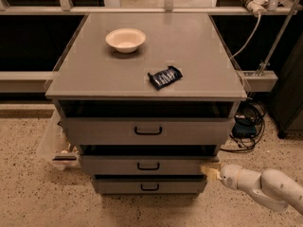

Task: Close middle drawer

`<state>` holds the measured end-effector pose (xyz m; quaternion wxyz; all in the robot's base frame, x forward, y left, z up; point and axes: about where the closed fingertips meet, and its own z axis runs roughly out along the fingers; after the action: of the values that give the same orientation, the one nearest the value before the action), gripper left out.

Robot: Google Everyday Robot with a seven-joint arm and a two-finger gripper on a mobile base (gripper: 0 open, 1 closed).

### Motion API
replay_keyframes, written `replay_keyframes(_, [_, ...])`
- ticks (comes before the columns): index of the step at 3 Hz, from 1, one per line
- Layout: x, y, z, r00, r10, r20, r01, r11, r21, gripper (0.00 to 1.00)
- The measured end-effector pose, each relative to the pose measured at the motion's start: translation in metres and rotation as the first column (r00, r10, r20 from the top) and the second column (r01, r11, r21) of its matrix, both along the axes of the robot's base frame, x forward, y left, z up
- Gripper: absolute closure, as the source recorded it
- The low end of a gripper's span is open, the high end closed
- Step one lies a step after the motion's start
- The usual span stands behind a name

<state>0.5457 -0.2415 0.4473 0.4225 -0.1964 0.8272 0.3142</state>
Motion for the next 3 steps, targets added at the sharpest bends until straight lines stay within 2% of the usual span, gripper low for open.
replay_keyframes(1, [-0.012,-0.003,-0.011,0.9996,-0.016,-0.025,0.017,1.0,0.023,1.0])
replay_keyframes(2, [-0.046,-0.013,-0.026,0.996,-0.07,-0.055,0.073,0.996,0.06,1.0])
replay_keyframes(3, [-0.082,-0.022,-0.029,0.9936,-0.076,-0.083,0.084,0.992,0.095,0.82])
